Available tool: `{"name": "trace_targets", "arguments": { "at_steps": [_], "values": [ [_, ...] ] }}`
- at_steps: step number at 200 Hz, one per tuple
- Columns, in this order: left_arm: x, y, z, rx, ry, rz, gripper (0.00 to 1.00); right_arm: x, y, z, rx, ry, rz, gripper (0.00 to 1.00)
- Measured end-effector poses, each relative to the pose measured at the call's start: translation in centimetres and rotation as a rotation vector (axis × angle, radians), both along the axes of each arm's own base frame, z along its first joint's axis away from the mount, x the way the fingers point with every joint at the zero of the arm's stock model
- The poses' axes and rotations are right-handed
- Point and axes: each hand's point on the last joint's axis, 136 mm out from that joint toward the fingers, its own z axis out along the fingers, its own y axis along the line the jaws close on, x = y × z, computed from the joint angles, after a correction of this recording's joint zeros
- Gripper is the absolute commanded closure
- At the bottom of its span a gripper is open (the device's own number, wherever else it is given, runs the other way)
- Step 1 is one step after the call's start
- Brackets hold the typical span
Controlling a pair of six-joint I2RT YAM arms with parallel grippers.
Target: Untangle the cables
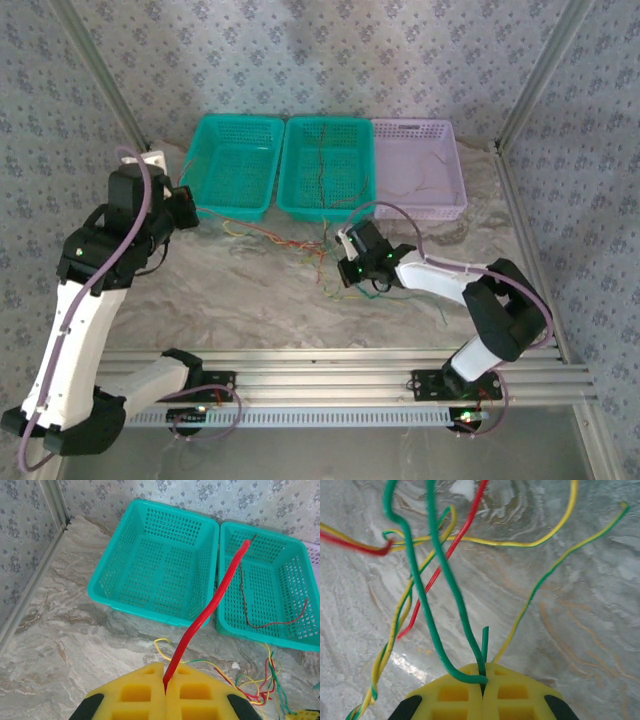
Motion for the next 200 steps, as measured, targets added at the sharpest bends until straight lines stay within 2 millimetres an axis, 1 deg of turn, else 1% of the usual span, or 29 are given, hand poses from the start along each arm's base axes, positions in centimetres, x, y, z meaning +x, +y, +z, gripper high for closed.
{"name": "trace_targets", "arguments": {
  "at_steps": [32, 59, 86, 126, 156, 200],
  "values": [
    [-0.9, 0.5, 1.9, 0.009, -0.029, 0.000, 1.00, 1.0, -1.0, 0.0, 0.003, -0.003, -0.037, 1.00],
    [-1.9, 1.0, 3.8, -0.001, -0.063, -0.002, 1.00, 1.2, -1.1, 0.1, 0.007, -0.007, -0.043, 1.00],
    [-3.1, 1.4, 5.3, -0.013, -0.093, -0.001, 1.00, 1.2, -1.1, -0.2, 0.001, 0.000, -0.043, 1.00],
    [-4.4, 2.1, 6.7, -0.026, -0.137, 0.008, 1.00, 1.3, -1.7, -0.9, -0.024, 0.014, -0.058, 1.00],
    [-4.8, 2.6, 6.9, -0.018, -0.148, 0.023, 1.00, 1.5, -2.3, -1.4, -0.056, 0.017, -0.076, 1.00],
    [-5.0, 3.8, 7.6, 0.021, -0.172, 0.071, 1.00, 2.4, -4.8, -2.1, -0.117, 0.021, -0.160, 1.00]
  ]
}}
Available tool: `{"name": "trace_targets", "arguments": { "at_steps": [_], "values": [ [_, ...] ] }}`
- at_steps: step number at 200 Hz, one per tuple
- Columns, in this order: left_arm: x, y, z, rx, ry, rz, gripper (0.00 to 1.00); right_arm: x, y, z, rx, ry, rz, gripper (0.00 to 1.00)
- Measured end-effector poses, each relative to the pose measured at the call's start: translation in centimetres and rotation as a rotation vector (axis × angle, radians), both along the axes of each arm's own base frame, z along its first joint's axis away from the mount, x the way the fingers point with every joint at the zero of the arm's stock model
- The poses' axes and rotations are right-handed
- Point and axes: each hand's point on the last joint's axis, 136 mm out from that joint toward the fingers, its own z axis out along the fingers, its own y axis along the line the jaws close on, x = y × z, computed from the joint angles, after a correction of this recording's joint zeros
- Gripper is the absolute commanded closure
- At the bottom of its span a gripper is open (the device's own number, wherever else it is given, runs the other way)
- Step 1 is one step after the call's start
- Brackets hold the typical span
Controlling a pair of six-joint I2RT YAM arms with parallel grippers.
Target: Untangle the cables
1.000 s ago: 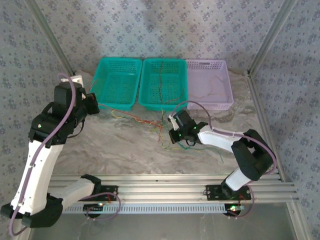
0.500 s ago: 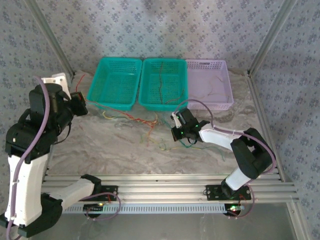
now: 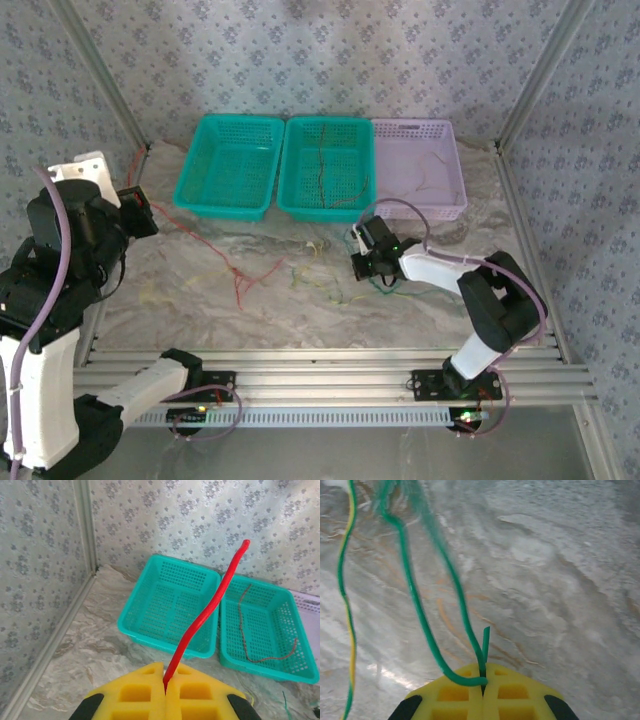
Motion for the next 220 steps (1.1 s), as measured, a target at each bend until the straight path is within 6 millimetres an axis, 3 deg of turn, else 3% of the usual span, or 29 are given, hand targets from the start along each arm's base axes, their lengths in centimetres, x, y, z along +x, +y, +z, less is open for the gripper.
{"name": "trace_targets", "arguments": {
  "at_steps": [25, 45, 71, 94, 133, 179, 220],
  "values": [
    [-0.2, 0.4, 0.1, 0.013, -0.007, 0.013, 1.00, 0.5, -1.1, -0.1, 0.002, 0.007, -0.045, 1.00],
    [-0.3, 0.4, 0.0, 0.009, -0.008, 0.011, 1.00, 0.6, -0.8, 0.1, 0.015, 0.008, -0.042, 1.00],
    [0.1, -0.4, -1.1, -0.019, 0.018, -0.013, 1.00, 0.6, 1.3, 1.5, 0.054, -0.015, 0.017, 0.80],
    [1.0, -1.6, -2.8, -0.052, 0.060, -0.043, 1.00, 0.4, 3.4, 4.6, 0.122, -0.066, 0.076, 0.59],
    [2.5, -3.9, -4.8, -0.131, 0.111, -0.104, 1.00, 0.2, 5.9, 11.6, 0.259, -0.187, 0.164, 0.48],
    [4.8, -7.0, -5.9, -0.223, 0.144, -0.184, 1.00, -2.8, 8.2, 15.6, 0.387, -0.209, 0.280, 0.43],
    [6.4, -11.2, -6.1, -0.252, 0.156, -0.300, 1.00, -7.6, 12.5, 17.1, 0.486, -0.183, 0.463, 0.41]
  ]
}}
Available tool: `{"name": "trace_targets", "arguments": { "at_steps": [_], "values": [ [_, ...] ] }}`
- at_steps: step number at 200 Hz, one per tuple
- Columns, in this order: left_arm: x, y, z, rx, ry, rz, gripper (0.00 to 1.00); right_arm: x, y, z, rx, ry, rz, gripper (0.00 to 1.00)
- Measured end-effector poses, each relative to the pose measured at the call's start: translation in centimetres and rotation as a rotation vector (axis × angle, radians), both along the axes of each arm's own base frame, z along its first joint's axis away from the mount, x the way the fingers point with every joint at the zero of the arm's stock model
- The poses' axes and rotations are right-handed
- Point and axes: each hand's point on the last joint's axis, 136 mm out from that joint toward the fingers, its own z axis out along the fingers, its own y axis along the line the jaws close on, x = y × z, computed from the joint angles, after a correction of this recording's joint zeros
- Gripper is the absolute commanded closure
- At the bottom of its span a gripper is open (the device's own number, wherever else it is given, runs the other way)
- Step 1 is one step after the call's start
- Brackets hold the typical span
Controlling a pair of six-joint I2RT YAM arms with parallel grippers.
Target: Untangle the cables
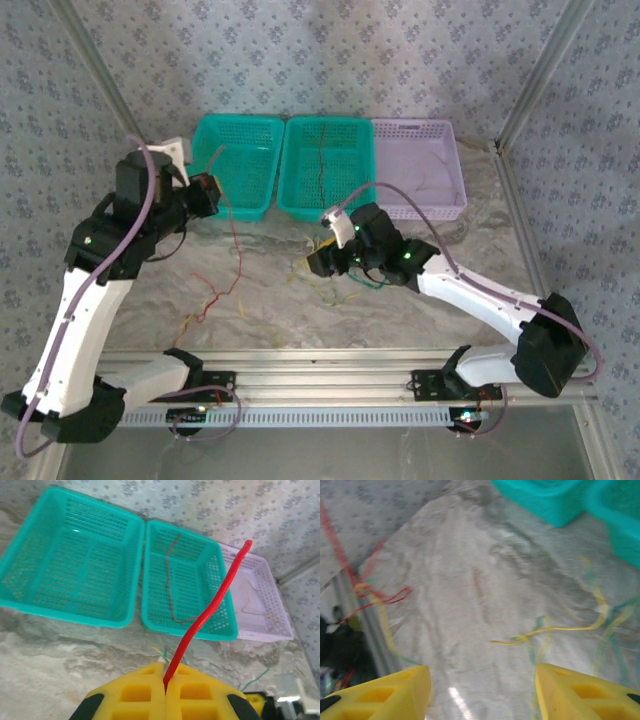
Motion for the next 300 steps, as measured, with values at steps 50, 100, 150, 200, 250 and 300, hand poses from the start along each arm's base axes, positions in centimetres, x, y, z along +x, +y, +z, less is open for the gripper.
{"name": "trace_targets", "arguments": {
  "at_steps": [50, 100, 150, 200, 250, 300],
  "values": [
    [1.8, -5.1, -0.2, 0.003, 0.003, -0.110, 1.00, -3.3, 1.8, -1.6, 0.019, 0.013, 0.101, 0.40],
    [2.2, -7.5, 2.6, -0.033, -0.062, -0.158, 1.00, -2.9, 1.6, -2.5, -0.020, -0.029, 0.064, 0.40],
    [2.2, -7.4, 2.8, -0.031, -0.071, -0.148, 1.00, -2.4, 0.0, -5.3, -0.102, -0.041, 0.016, 0.40],
    [2.0, -7.8, 3.0, -0.049, -0.071, -0.162, 1.00, -1.9, 0.7, -6.6, -0.114, -0.038, 0.013, 0.43],
    [1.2, -7.8, 3.7, -0.077, -0.078, -0.178, 1.00, -1.0, 0.8, -8.4, -0.158, -0.037, -0.005, 0.77],
    [-0.2, -6.5, 4.9, -0.086, -0.110, -0.170, 1.00, 0.5, -0.4, -7.2, -0.155, -0.079, -0.084, 1.00]
  ]
}}
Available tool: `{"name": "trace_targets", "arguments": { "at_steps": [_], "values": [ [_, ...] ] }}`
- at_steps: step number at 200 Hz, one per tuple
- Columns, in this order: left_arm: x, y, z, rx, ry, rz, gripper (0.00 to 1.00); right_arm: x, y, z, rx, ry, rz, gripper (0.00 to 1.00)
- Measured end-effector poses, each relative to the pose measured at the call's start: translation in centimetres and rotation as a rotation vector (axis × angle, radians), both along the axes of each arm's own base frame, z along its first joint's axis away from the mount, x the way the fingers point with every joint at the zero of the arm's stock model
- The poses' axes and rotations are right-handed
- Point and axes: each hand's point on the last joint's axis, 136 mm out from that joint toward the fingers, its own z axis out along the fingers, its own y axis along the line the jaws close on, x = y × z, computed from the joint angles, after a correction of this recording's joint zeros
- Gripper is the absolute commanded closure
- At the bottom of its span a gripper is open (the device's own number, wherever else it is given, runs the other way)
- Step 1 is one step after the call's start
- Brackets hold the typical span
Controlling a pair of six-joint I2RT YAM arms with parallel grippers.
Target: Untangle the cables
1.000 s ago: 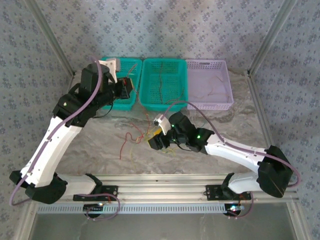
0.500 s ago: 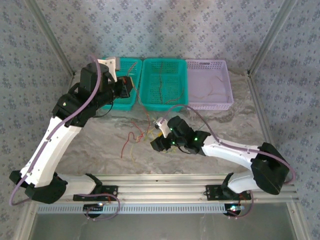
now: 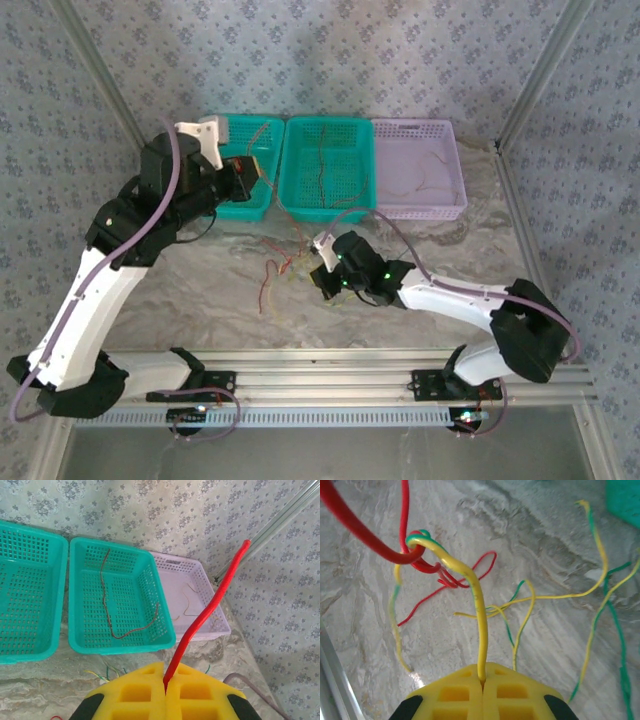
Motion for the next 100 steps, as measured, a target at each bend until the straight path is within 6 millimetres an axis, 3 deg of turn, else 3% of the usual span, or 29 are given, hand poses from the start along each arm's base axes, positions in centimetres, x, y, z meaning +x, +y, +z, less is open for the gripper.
{"name": "trace_targets", "arguments": {
  "at_steps": [29, 73, 100],
  "values": [
    [-0.6, 1.4, -0.1, 0.033, -0.013, 0.033, 1.00, 1.7, -3.4, 3.1, 0.042, -0.069, -0.110, 1.00],
    [-1.7, 3.8, -2.9, 0.144, 0.019, 0.082, 1.00, 5.1, -12.0, 7.5, 0.138, -0.122, -0.380, 1.00],
    [-1.8, 4.3, -5.0, 0.209, 0.059, 0.093, 1.00, 5.2, -14.3, 9.4, 0.193, -0.133, -0.431, 1.00]
  ]
}}
